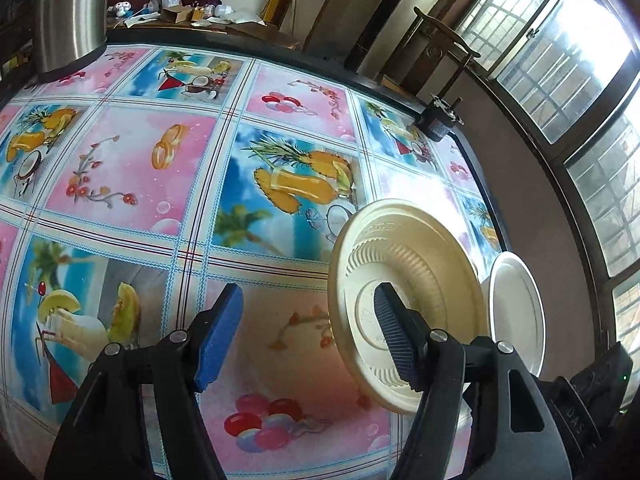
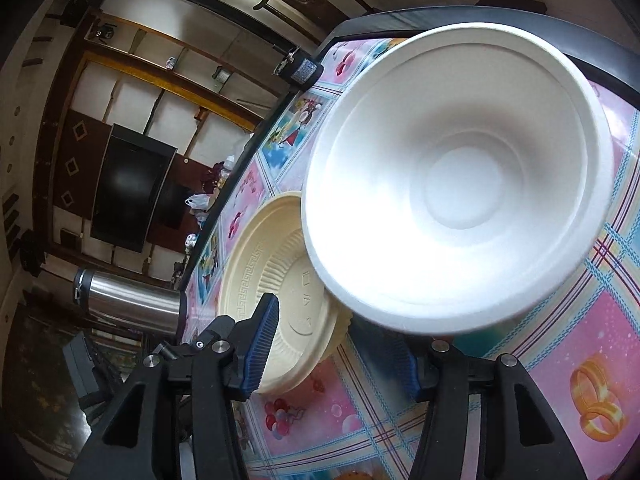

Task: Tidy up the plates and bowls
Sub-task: 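Close the right tool on the rim of the cream ribbed bowl, then lift the cream ribbed bowl and carry it toward the plate stack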

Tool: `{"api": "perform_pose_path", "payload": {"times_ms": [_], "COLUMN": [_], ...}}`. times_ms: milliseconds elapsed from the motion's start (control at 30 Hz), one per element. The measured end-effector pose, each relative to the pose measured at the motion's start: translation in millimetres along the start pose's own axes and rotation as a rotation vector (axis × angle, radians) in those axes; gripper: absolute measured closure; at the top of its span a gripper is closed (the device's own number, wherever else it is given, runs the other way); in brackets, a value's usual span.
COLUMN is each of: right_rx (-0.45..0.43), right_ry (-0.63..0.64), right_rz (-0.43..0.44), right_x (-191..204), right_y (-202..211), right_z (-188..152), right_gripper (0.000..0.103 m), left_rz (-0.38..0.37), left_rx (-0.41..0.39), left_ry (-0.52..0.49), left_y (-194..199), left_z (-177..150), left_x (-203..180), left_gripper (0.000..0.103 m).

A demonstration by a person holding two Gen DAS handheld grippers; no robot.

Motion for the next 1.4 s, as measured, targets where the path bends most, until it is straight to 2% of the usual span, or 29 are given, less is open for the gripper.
{"api": "perform_pose_path", "payload": {"times_ms": [100,333,400,467,567,733,967,1200,1233,1300,1400], "right_rx": [0.007,-0.009,-0.012,-0.012,-0.015,0.002,0.047,0.099,0.104,0.108,0.107], "right_ry": [0.035,0.11,0.124,0.15,0.181,0.193,0.188,0.175,0.177,0.187,0.191], "right_rz": [-0.005,-0.067,-0.087,-0.106,-0.133,-0.134,-0.101,-0.079,-0.078,-0.081,-0.08], "right_x": [7,13,12,13,14,14,19,19,20,21,21], "right_y": [-6,-14,-16,-19,-24,-30,-29,-29,-29,-27,-26], "right_z": [-3,-1,-2,-2,-2,-5,-9,-19,-20,-24,-25], "right_gripper": [0.047,0.05,0.056,0.068,0.08,0.091,0.093,0.094,0.094,0.094,0.094], "left_rz": [0.031,0.12,0.136,0.152,0.159,0.169,0.172,0.235,0.239,0.248,0.261], "left_rx": [-0.003,-0.074,-0.081,-0.087,-0.083,-0.063,-0.017,-0.073,-0.08,-0.099,-0.105], "left_ry": [-0.019,-0.057,-0.069,-0.083,-0.1,-0.123,-0.129,-0.197,-0.204,-0.212,-0.237], "left_y": [-2,5,4,2,-2,-8,-3,21,23,26,25], "left_z": [-3,2,1,1,-2,-7,-16,-30,-30,-28,-29], "left_x": [1,3,1,0,-3,-7,0,9,9,9,8], "left_gripper": [0.042,0.042,0.042,0.042,0.042,0.042,0.042,0.042,0.044,0.07,0.082]}}
Point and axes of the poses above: each gripper's, at about its wrist camera, not at the fingertips, and y roughly against the way its jaws point, x to its left, z to its top, the point moved 6 cm from there along -y, roughly the way its jaws point, and after that the axes turned 11 degrees about z, right-handed, at the moved point
